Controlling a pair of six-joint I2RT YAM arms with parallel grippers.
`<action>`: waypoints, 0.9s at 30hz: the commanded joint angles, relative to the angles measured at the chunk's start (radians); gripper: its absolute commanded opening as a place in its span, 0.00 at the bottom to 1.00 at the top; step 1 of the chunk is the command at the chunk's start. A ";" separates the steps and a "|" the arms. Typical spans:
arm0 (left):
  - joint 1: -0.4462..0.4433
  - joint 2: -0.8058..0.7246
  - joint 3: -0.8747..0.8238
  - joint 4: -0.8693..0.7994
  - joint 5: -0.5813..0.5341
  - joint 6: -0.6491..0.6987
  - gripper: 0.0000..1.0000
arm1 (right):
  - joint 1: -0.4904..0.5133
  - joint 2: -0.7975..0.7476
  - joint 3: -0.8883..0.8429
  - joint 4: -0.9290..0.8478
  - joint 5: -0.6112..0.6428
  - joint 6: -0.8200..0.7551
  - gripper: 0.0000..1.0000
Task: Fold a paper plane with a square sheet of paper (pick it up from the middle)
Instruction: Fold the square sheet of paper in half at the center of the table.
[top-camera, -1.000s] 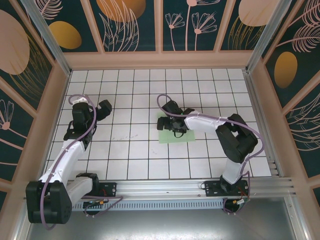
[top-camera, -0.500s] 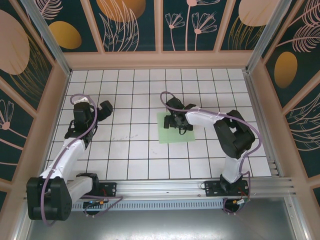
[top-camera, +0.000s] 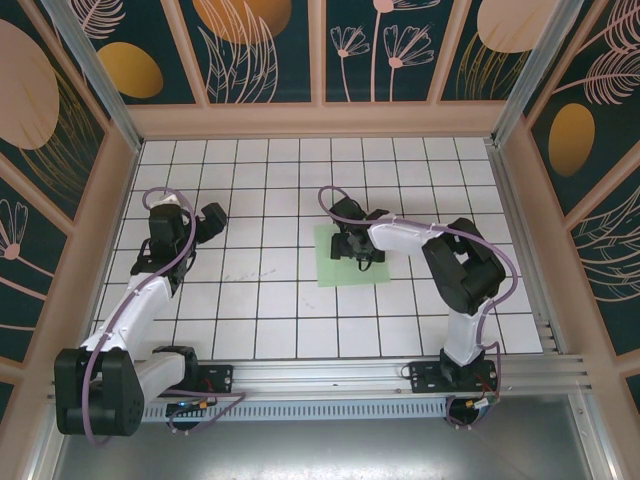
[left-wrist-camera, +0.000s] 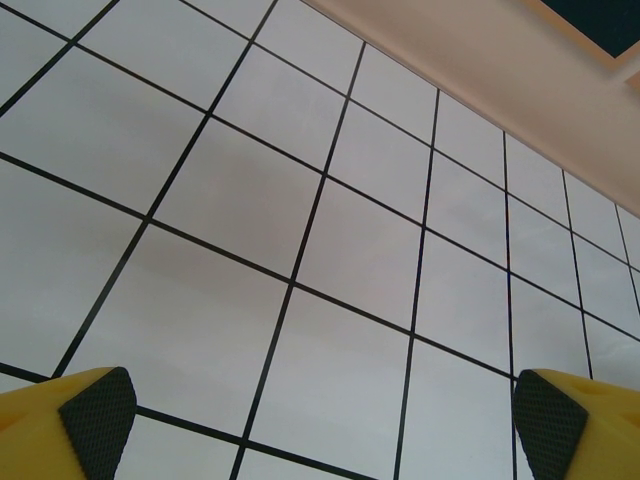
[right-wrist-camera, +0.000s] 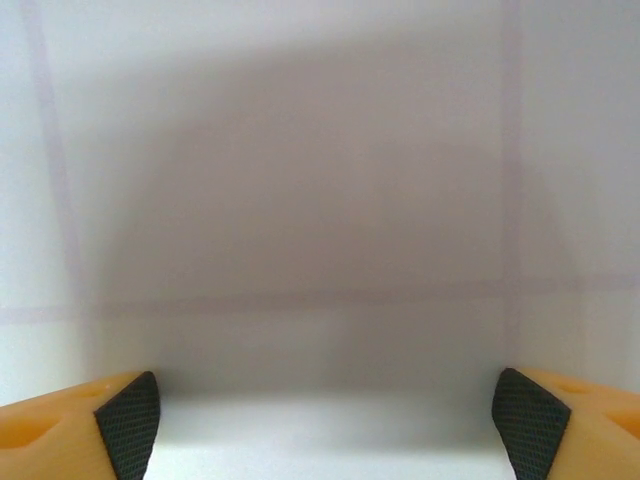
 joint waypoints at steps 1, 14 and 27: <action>0.006 0.007 0.029 -0.015 0.020 -0.001 0.99 | -0.001 0.060 -0.064 -0.015 -0.004 0.007 0.87; 0.007 0.009 0.033 -0.028 0.015 0.001 0.99 | -0.014 0.048 -0.079 -0.001 0.020 0.019 0.65; 0.007 0.040 0.030 -0.001 0.189 -0.039 0.99 | -0.056 -0.310 -0.095 0.336 -0.483 -0.008 0.21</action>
